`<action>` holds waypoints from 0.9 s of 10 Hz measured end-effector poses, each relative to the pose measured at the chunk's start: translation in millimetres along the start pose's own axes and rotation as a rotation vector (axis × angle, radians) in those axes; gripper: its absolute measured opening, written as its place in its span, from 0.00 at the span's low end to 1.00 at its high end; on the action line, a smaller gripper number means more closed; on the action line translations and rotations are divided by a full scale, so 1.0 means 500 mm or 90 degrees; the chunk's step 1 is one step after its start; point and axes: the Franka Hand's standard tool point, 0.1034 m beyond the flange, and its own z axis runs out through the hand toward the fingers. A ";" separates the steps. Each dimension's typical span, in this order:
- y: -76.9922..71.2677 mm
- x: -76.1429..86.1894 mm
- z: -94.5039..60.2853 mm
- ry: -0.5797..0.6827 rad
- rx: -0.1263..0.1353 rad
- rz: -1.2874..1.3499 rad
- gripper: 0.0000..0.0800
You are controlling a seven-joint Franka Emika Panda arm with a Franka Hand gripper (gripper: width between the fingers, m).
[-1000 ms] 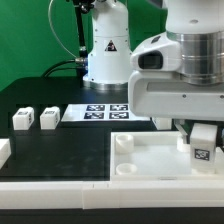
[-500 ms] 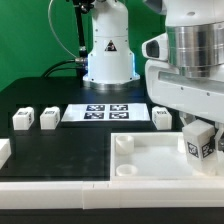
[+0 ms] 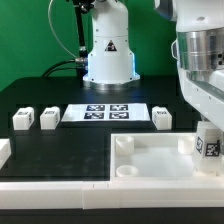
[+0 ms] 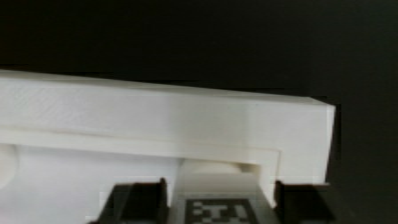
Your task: Assemble one leg
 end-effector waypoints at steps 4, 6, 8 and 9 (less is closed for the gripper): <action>0.003 0.046 -0.024 -0.014 -0.013 -0.312 0.77; 0.002 0.047 -0.021 -0.015 -0.010 -0.479 0.81; 0.003 0.045 -0.020 -0.016 -0.010 -0.607 0.81; -0.001 0.023 -0.020 0.012 -0.025 -0.758 0.81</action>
Offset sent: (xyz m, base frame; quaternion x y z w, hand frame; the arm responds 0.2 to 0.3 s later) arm -0.0074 -0.0118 0.0195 -0.0817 0.0007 -0.5015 0.8613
